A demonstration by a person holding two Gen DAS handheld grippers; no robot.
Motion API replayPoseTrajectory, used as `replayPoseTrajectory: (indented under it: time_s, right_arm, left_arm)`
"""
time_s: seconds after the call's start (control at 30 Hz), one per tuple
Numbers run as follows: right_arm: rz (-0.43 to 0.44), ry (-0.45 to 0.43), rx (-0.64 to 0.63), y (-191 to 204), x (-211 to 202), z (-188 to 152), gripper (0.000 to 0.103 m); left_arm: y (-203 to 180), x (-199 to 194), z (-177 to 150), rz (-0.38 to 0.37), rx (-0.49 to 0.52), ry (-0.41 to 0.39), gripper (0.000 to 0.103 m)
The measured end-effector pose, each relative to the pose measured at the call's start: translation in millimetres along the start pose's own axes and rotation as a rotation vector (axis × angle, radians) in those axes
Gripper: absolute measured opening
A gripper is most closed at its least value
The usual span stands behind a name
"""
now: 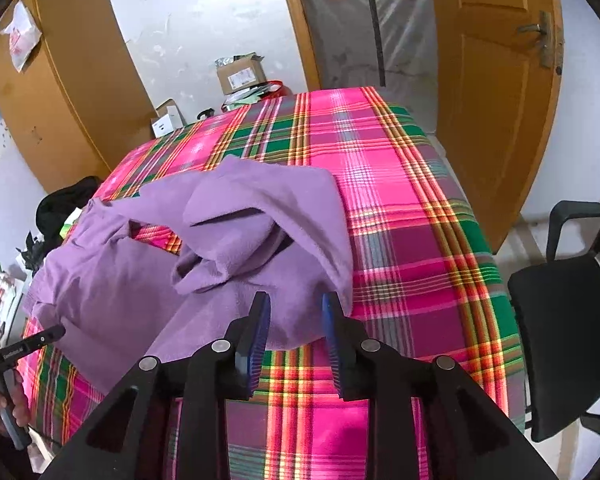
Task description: Fold clothes
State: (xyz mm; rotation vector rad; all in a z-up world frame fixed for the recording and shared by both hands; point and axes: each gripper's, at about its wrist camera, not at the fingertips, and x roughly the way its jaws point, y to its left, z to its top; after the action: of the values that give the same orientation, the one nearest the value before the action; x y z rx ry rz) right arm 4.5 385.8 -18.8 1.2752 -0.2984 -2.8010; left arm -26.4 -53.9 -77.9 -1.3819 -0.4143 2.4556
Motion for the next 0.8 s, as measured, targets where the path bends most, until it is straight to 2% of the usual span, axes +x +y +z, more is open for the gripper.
replayPoseTrajectory:
  time_s: [0.57,0.8]
  right_arm:
    - [-0.021,0.034,-0.018,12,10,-2,0.028]
    - [-0.027,0.040,0.002,12,13,-4,0.028]
  left_arm:
    - [-1,0,-2,-0.015,0.010,0.000,0.016]
    - [-16,-2,-3,-0.017,0.066,-0.006,0.016]
